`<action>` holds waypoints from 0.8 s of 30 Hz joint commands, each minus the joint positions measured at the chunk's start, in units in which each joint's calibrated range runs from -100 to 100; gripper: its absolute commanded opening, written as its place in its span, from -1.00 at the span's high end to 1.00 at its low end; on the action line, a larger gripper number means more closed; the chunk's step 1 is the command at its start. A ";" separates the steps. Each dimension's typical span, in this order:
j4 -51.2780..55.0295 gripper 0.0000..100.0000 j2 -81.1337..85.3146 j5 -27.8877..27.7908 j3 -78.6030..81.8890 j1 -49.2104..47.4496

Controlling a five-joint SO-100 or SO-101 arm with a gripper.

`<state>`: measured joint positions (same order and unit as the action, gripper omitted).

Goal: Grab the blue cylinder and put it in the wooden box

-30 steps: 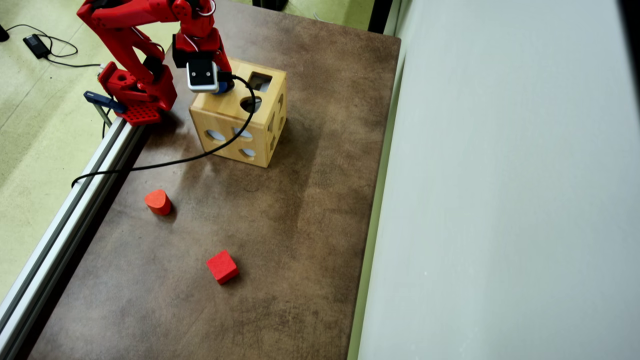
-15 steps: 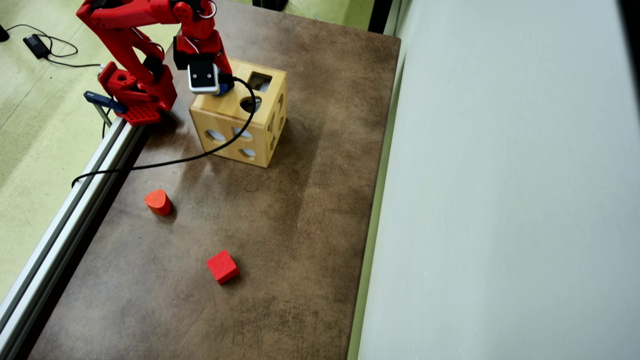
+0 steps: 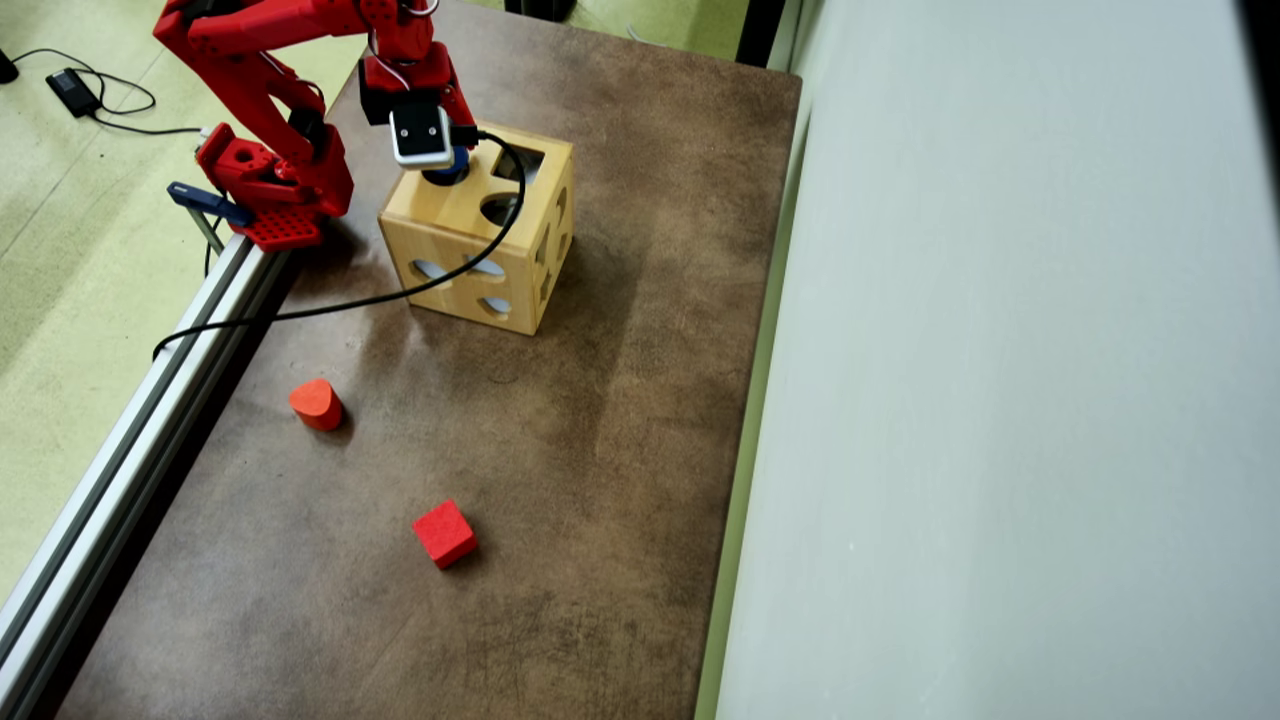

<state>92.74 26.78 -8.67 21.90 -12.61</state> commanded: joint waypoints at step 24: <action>0.03 0.92 1.97 0.15 0.73 1.77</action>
<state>92.74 26.86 -8.67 22.80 -11.17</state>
